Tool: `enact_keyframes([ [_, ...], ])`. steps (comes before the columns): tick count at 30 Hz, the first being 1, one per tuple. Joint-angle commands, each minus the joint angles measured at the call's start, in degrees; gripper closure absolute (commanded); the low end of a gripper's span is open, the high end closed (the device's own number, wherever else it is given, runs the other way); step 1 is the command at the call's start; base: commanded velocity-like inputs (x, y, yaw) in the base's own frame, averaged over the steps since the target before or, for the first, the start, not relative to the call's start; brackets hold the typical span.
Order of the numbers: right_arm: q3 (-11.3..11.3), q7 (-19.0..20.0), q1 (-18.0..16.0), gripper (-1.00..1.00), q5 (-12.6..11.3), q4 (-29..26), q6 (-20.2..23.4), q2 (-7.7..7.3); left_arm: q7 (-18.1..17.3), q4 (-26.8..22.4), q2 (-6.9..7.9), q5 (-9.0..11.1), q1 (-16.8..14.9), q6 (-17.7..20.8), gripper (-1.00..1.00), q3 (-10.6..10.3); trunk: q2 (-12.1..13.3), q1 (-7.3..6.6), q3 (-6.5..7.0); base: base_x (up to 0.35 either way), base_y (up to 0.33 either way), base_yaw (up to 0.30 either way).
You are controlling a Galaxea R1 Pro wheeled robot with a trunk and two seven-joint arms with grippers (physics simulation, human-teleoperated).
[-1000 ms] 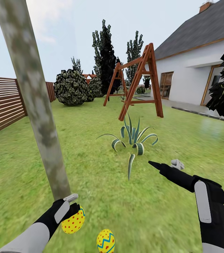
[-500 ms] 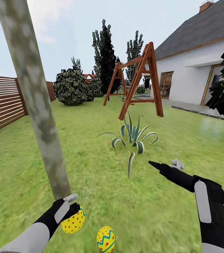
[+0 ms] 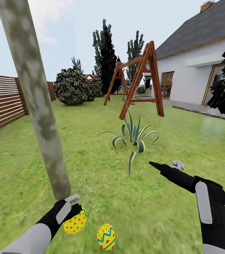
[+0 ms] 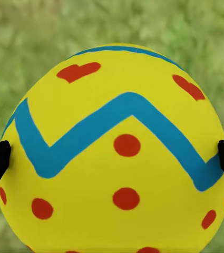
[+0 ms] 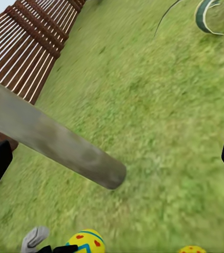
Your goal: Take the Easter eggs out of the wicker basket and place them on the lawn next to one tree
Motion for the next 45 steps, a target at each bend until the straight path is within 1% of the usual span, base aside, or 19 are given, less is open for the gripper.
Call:
enact_keyframes([
  [1,-0.2,0.6,-0.1,-1.0,0.4,0.0,0.3,0.06,0.5,-0.1,0.03,0.6,0.0,0.2,1.0,-0.4,-0.4,0.22,-0.25,0.0,0.0,0.0],
  [9,-0.2,0.6,-0.1,-1.0,0.4,0.0,0.3,0.06,0.5,-0.1,0.02,0.6,0.0,0.1,1.0,-0.4,-3.7,1.97,-1.68,0.0,0.0,0.0],
  [14,-0.2,0.6,-0.1,-1.0,0.5,0.0,0.3,0.06,0.6,-0.1,0.02,0.6,0.0,-1.1,1.0,-0.4,-5.7,3.07,-2.58,0.0,0.0,0.0],
  [20,-0.2,0.6,-0.1,-1.0,0.4,0.0,0.3,0.06,0.6,-0.1,0.02,0.6,0.0,-1.3,1.0,-0.4,-8.1,4.39,-3.66,0.0,0.0,0.0],
  [24,-0.2,0.6,-0.1,-1.0,0.4,0.0,0.3,0.06,0.6,-0.1,0.02,0.6,0.0,-1.3,1.0,-1.0,-9.7,5.27,-4.37,0.0,0.0,0.0],
  [31,-0.2,0.6,-0.1,-1.0,0.4,0.0,0.3,0.06,0.6,-0.1,0.02,0.6,0.0,-1.3,1.0,-1.4,-12.5,6.8,-5.63,0.0,0.0,0.0],
  [35,-0.8,0.6,-0.1,-1.0,0.4,-0.1,0.3,0.06,0.6,-0.1,0.02,0.6,0.0,-1.3,1.0,-1.4,-14.1,7.68,-6.35,0.0,0.0,0.0],
  [40,-0.9,0.6,-0.1,-1.0,0.4,-0.1,0.3,0.06,0.6,-0.1,0.02,0.6,0.0,-1.3,1.0,-1.4,-16.1,8.78,-7.25,0.0,0.0,0.0],
  [45,-0.9,0.7,-0.1,-1.0,0.4,-0.1,0.3,0.06,0.6,-0.1,0.02,0.6,0.0,-1.3,1.0,-1.4,-16.2,8.91,-8.36,0.0,0.0,0.0],
])
